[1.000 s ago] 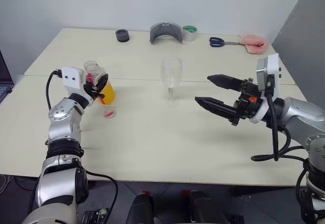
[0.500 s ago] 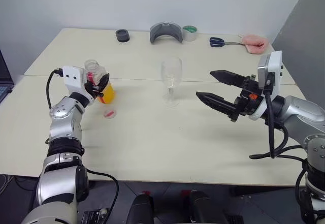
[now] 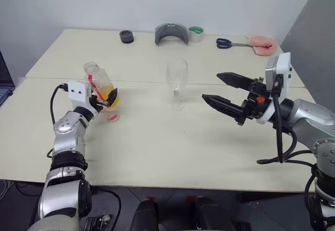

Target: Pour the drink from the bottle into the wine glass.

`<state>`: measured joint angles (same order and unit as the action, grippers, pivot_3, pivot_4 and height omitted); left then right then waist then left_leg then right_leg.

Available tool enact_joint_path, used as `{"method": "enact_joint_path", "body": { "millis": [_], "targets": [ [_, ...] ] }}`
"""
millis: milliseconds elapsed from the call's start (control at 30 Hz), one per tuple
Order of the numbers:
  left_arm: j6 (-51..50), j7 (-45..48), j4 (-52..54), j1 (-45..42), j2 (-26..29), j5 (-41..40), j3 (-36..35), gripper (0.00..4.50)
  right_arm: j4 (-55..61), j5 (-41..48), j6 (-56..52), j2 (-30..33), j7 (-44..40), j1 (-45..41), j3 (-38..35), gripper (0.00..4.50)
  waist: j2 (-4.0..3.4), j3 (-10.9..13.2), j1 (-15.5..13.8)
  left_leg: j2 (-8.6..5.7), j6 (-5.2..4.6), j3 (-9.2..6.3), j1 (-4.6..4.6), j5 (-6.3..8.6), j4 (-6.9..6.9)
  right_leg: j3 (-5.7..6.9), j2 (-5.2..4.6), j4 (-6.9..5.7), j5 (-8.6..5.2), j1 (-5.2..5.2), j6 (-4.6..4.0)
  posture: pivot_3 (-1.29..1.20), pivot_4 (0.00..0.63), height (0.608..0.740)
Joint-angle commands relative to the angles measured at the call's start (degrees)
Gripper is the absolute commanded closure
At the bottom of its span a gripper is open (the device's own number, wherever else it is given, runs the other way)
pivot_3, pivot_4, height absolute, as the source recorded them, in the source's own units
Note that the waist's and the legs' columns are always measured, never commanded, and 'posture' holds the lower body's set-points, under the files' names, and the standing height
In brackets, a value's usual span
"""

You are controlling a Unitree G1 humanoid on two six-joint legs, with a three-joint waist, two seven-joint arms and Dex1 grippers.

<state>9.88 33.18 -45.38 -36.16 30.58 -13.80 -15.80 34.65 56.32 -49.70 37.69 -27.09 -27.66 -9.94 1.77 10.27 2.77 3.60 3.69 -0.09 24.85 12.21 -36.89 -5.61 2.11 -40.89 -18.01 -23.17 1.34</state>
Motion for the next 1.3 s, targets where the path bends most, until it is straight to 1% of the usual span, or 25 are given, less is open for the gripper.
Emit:
{"method": "enact_joint_path", "body": {
  "millis": [33, 100, 200, 400, 433, 467, 633, 700, 767, 900, 1067, 1167, 1300],
  "targets": [
    [2.1, 0.0, -0.9, -1.3, -0.1, 0.5, 0.1, 0.02, 1.4, 2.4, -0.3, 0.1, 0.8, -0.7, -0.8, 0.00, 0.00, 0.0, 0.0, 0.00, 0.00, 0.00, 0.00, 0.00, 0.00, 0.00, 0.00, 0.00, 0.00, 0.00, 0.00, 0.00, 0.150, 0.740],
    [2.4, 0.2, -1.9, -2.0, 0.0, 0.6, 0.2, 0.02, 1.7, 2.8, -0.5, 0.1, 1.3, -0.7, -0.7, 0.00, 0.00, 0.0, 0.0, 0.00, 0.00, 0.00, 0.00, 0.00, 0.00, 0.00, 0.00, 0.00, 0.00, 0.00, 0.00, 0.00, 0.150, 0.740],
    [2.8, 0.3, -3.3, -2.9, 0.1, 0.8, 0.3, 0.61, 1.7, 3.1, -0.7, 0.2, 2.0, -0.9, -0.7, 0.00, 0.00, 0.0, 0.1, 0.00, 0.00, 0.00, 0.00, 0.00, 0.00, 0.00, 0.00, 0.00, 0.00, 0.00, 0.00, 0.00, 0.150, 0.740],
    [3.6, 0.7, -5.0, -4.0, 0.2, 0.8, 0.3, 2.50, 1.6, 3.2, -0.4, 0.4, 2.4, -1.0, -0.8, 0.00, 0.00, 0.0, 0.0, 0.00, 0.00, 0.00, 0.00, 0.00, 0.00, 0.01, 0.00, 0.00, 0.00, 0.00, 0.00, 0.00, 0.150, 0.740],
    [3.6, 0.7, -5.2, -4.2, 0.2, 0.8, 0.3, 2.73, 1.7, 3.3, -0.4, 0.4, 2.4, -0.9, -0.8, 0.00, 0.00, 0.0, 0.0, 0.00, 0.00, 0.00, 0.00, 0.00, 0.00, 0.01, 0.00, 0.00, 0.00, 0.00, 0.00, 0.00, 0.150, 0.740],
    [3.7, 0.7, -5.4, -4.4, 0.2, 0.9, 0.3, 2.82, 1.7, 3.2, -0.3, 0.4, 2.4, -0.8, -0.7, 0.00, 0.00, 0.0, 0.0, 0.00, 0.00, 0.00, 0.00, 0.00, 0.00, 0.01, 0.00, 0.00, 0.00, 0.00, 0.00, 0.00, 0.150, 0.740],
    [3.1, 0.5, -4.2, -6.6, 0.3, 2.7, 2.2, 2.83, 2.6, 1.2, 1.4, -0.1, 3.2, -0.1, -0.7, 0.00, 0.00, 0.0, 0.0, 0.00, 0.00, -0.01, 0.01, 0.00, 0.00, 0.02, 0.01, 0.00, 0.00, 0.00, 0.00, 0.00, 0.150, 0.740],
    [3.0, 1.0, -3.6, -8.1, 0.6, 3.8, 3.5, 2.83, 3.1, -1.1, 3.0, -0.2, 3.4, 0.6, -0.6, 0.00, 0.00, 0.0, -0.1, -0.01, 0.00, -0.02, 0.03, 0.00, -0.01, 0.03, 0.01, 0.00, 0.00, 0.00, 0.00, 0.00, 0.150, 0.740],
    [2.4, 2.4, -3.5, -11.0, 1.0, 5.1, 5.3, 2.83, 4.0, -7.4, 7.2, 0.3, 2.5, 2.6, 0.8, 0.00, 0.02, 0.0, -0.4, -0.03, 0.00, -0.02, 0.05, 0.00, -0.01, 0.03, 0.00, 0.02, 0.00, 0.00, 0.01, 0.00, 0.150, 0.740],
    [3.1, 6.1, -4.9, -17.8, 1.6, 8.7, 9.5, 2.83, 4.9, -12.8, 11.9, -1.9, 3.3, 5.4, 2.6, 0.00, 0.05, 0.0, -0.9, -0.04, 0.00, -0.02, 0.08, 0.00, -0.01, 0.04, 0.03, 0.03, 0.00, -0.02, 0.01, 0.00, 0.150, 0.740],
    [5.6, 10.5, -8.7, -26.3, 2.2, 12.6, 13.8, 2.83, 4.5, -19.2, 16.1, -5.5, 5.3, 7.3, 5.4, 0.00, 0.05, 0.0, -0.7, -0.03, 0.00, 0.02, 0.06, 0.00, -0.01, -0.02, 0.07, 0.02, 0.00, -0.03, 0.01, 0.00, 0.150, 0.740],
    [7.6, 11.8, -10.8, -29.3, 2.4, 14.4, 15.5, 2.83, 4.0, -21.8, 17.4, -7.8, 6.4, 7.2, 6.6, 0.00, 0.04, 0.0, -0.6, -0.01, 0.00, 0.01, 0.05, 0.00, 0.00, -0.02, 0.10, 0.02, 0.00, -0.03, 0.01, 0.00, 0.150, 0.740],
    [12.2, 11.4, -13.9, -32.9, 3.5, 19.6, 19.4, 2.83, 4.1, -24.7, 18.5, -9.9, 7.2, 7.3, 8.5, 0.00, 0.04, 0.0, -0.5, -0.01, 0.00, 0.00, 0.05, 0.00, 0.00, -0.02, 0.11, 0.02, 0.00, -0.04, 0.01, 0.00, 0.150, 0.740]
  ]
}}
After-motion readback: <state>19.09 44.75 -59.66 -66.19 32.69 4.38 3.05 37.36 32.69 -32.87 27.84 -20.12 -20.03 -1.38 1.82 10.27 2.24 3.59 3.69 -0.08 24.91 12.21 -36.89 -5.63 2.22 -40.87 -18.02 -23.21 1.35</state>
